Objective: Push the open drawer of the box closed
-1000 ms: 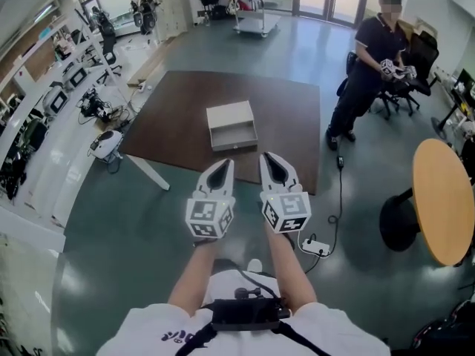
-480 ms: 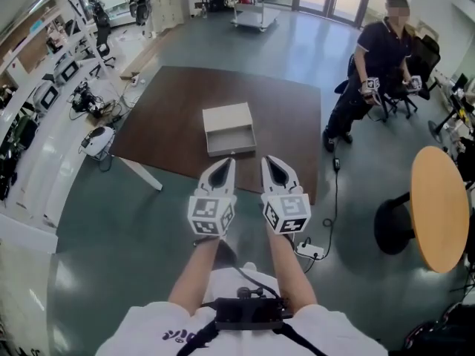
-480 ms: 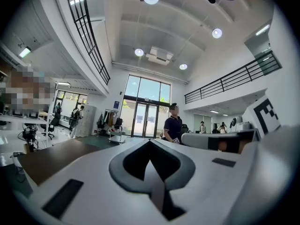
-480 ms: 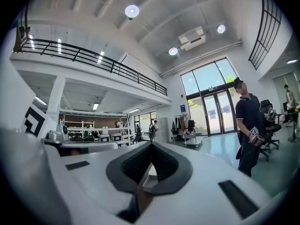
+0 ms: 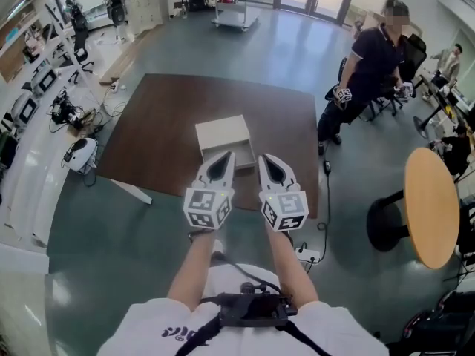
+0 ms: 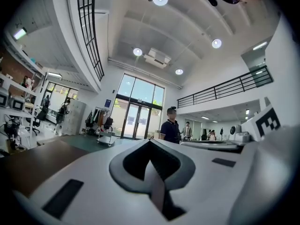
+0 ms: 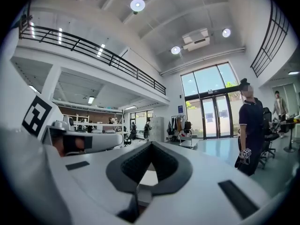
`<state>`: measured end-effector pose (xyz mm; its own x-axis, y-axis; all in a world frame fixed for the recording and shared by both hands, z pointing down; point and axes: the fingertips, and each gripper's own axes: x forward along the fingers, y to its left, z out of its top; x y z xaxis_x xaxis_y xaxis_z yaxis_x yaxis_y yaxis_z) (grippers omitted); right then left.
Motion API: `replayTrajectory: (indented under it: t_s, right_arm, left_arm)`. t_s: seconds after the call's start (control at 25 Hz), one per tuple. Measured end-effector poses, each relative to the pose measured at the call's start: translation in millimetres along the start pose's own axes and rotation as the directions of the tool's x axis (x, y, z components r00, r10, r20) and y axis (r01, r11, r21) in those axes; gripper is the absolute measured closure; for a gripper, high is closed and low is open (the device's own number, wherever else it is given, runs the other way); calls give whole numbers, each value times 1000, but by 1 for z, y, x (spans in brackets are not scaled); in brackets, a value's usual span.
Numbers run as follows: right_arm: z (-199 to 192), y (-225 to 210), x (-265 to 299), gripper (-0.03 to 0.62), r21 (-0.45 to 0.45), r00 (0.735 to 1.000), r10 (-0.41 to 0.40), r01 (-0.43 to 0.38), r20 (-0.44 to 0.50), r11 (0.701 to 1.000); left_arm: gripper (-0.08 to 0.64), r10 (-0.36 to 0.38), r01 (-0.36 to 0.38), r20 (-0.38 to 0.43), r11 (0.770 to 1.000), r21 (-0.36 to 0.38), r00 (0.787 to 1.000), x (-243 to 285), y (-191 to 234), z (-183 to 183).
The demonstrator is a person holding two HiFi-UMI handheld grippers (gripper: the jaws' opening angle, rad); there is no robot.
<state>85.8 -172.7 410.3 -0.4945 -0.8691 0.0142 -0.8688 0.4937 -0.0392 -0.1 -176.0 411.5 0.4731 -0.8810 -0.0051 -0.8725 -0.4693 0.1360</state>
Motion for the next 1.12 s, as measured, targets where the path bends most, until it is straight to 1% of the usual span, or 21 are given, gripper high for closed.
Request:
replayTrajectory:
  t_s: [0.08,0.2,0.32,0.44,0.56,0.64,0.72,0.92,1.0,1.12]
  right_arm:
    - [2,2,21,588,-18,1000,-27,27,5,999]
    - [4,5,50,588,-33,999,-36,36,12,999]
    - [-6,13,74,588,-40,998,-55,55,-2,998]
    - [-21,22,91,588,-47,997,-71,69,-28,997]
    - [-32,29,94,588,-46,994,-90,87,-62,995]
    - [-34,29,94,588,-60,992,-106,102,-74,993]
    - [-38,25,97,588,-76,989,-112,105,-91,991]
    - [-78,4,96,588,-60,972,-147,138,-183,989]
    - [-96,-7,93,588,-56,961,-157,148,-227,987]
    - [-127,-20,91,588,-39,943,-149,144,-298,989]
  left_arm:
    - [551,-25,24,14,1000,15,1000,9,16,9]
    - [552,-28,27,26,999,39,999,23,42,14]
    - [552,-31,30,14,998,50,999,33,67,6]
    - [551,-63,63,11,997,40,998,44,85,-2]
    - [552,-106,106,-3,994,27,994,49,91,-8]
    - [552,-138,139,-8,990,27,990,53,90,-11]
    - [552,-156,156,-6,988,22,988,63,92,-13]
    - [551,-160,159,-29,987,-11,987,81,105,-35]
    - [552,-165,164,-37,986,-14,986,88,105,-41]
    - [551,-163,163,-59,987,-7,985,96,106,-49]
